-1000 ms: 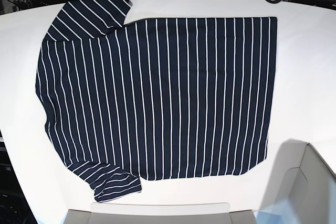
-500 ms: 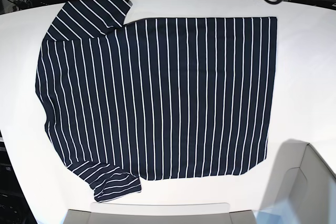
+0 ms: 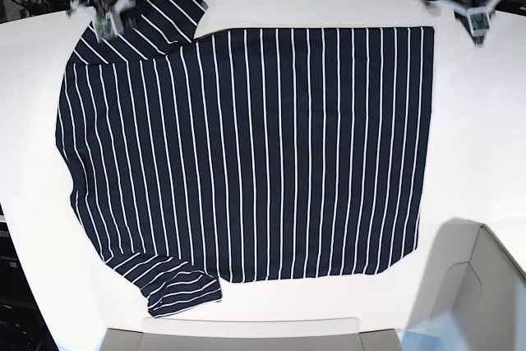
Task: Fold the T-shirt properly
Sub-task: 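Move both grippers down to the shirt's collar-side corners, then close both grippers on the collar-side corners of the shirt, then lift the collar edge with both grippers and pull it toward the hem, then lower the folded collar edge onto the shirt body and release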
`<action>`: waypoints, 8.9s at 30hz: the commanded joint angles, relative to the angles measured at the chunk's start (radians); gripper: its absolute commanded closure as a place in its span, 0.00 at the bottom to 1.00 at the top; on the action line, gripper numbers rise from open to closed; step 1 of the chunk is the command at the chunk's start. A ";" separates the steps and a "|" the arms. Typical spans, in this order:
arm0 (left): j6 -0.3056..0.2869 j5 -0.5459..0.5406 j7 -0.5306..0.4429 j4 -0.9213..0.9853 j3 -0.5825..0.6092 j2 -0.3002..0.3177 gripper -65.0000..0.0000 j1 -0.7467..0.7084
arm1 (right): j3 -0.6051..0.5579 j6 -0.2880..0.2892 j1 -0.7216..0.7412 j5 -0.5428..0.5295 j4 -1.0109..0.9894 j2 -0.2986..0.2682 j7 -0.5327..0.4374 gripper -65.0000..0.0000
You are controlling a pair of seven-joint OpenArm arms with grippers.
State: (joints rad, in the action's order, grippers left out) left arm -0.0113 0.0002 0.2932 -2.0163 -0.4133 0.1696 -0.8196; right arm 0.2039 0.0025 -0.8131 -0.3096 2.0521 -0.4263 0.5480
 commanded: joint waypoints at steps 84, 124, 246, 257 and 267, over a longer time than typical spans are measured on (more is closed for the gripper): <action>-0.192 -0.002 0.266 -0.025 0.192 0.081 0.84 0.193 | 0.447 0.290 0.186 -0.581 -0.537 0.192 0.416 0.80; -0.370 -0.919 0.662 0.420 -0.158 0.118 0.79 0.247 | 0.441 0.293 0.194 -0.538 -0.430 0.136 0.416 0.80; -0.284 -0.803 0.777 0.377 -0.120 0.153 1.00 0.773 | 0.299 0.288 0.616 -0.264 -0.245 0.017 0.424 1.00; -0.284 -0.785 0.754 0.601 -0.005 0.187 1.00 1.014 | 0.197 0.288 0.817 -0.264 -0.459 0.013 0.422 1.00; -0.286 -0.589 0.705 0.721 0.064 0.187 1.00 1.190 | 0.162 0.288 1.000 -0.262 -0.683 0.013 0.415 1.00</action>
State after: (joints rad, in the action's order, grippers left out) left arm -0.2939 -0.5797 1.0191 -1.2804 -0.3470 0.3382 0.3458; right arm 0.3595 0.2909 0.1619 -0.5594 1.3537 -0.3931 0.9848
